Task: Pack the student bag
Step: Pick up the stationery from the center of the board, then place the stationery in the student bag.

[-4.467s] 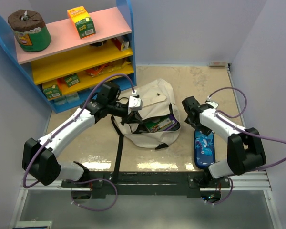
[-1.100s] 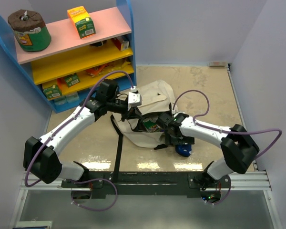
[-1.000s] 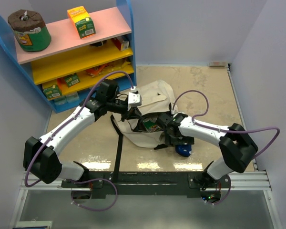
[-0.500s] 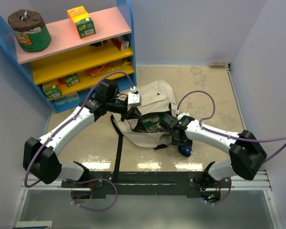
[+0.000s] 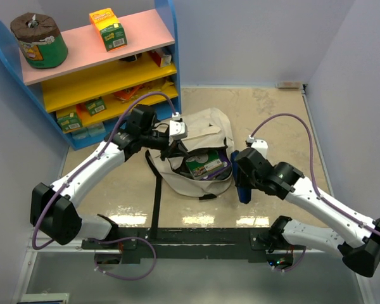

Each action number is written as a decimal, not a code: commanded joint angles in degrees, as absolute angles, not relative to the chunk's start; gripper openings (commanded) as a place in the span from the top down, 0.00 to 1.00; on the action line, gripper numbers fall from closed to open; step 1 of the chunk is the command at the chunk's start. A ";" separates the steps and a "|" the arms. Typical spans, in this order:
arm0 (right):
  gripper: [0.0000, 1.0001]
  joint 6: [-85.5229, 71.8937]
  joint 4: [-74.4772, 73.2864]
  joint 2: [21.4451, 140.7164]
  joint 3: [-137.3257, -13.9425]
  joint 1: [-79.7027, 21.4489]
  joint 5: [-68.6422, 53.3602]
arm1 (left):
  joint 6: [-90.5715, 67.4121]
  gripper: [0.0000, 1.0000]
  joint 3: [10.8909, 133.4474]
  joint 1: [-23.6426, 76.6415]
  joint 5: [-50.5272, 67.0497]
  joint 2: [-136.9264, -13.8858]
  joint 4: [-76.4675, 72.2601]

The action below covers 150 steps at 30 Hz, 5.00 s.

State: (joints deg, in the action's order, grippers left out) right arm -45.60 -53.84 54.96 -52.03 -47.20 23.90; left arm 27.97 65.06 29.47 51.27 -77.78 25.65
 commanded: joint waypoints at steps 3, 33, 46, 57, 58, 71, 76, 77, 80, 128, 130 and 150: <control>1.00 -38.50 -49.39 55.90 -58.97 -47.99 21.62 | 23.73 1.00 66.45 29.00 55.02 -75.32 20.48; 1.00 -31.99 -45.09 58.00 -61.51 -48.08 23.88 | 6.41 1.00 69.61 29.18 58.18 -77.96 6.67; 1.00 -24.70 -21.28 68.54 -58.28 -48.25 33.41 | 18.37 1.00 70.05 29.27 67.41 -76.38 19.68; 1.00 -29.52 -17.05 70.40 -49.06 -54.49 34.01 | 18.55 1.00 69.43 28.48 66.88 -75.59 18.54; 1.00 -29.71 -16.79 70.14 -48.87 -54.93 34.54 | 19.07 1.00 69.43 28.39 67.67 -75.59 19.07; 1.00 -21.09 -11.17 77.52 -59.34 -55.28 29.62 | 31.73 1.00 70.49 27.43 73.12 -73.92 34.72; 1.00 -20.84 -1.61 72.87 -53.36 -55.37 41.82 | 37.34 1.00 71.01 26.28 77.24 -73.47 40.33; 1.00 -20.22 4.68 72.17 -51.78 -55.37 43.75 | 38.31 1.00 71.28 26.28 77.78 -74.09 41.56; 1.00 -15.56 14.82 75.30 -52.20 -55.11 50.61 | 45.51 1.00 73.38 26.28 78.31 -76.36 49.90; 1.00 -41.39 23.47 78.73 -39.19 -54.67 20.99 | 52.12 1.00 74.18 26.02 71.19 -77.43 58.18; 1.00 -42.27 20.94 80.94 -42.17 -54.58 28.16 | 52.73 1.00 73.74 26.02 71.19 -77.26 58.62; 0.72 -48.52 15.04 58.45 -22.59 -67.12 31.18 | 35.33 0.63 65.21 26.37 57.66 -78.57 38.15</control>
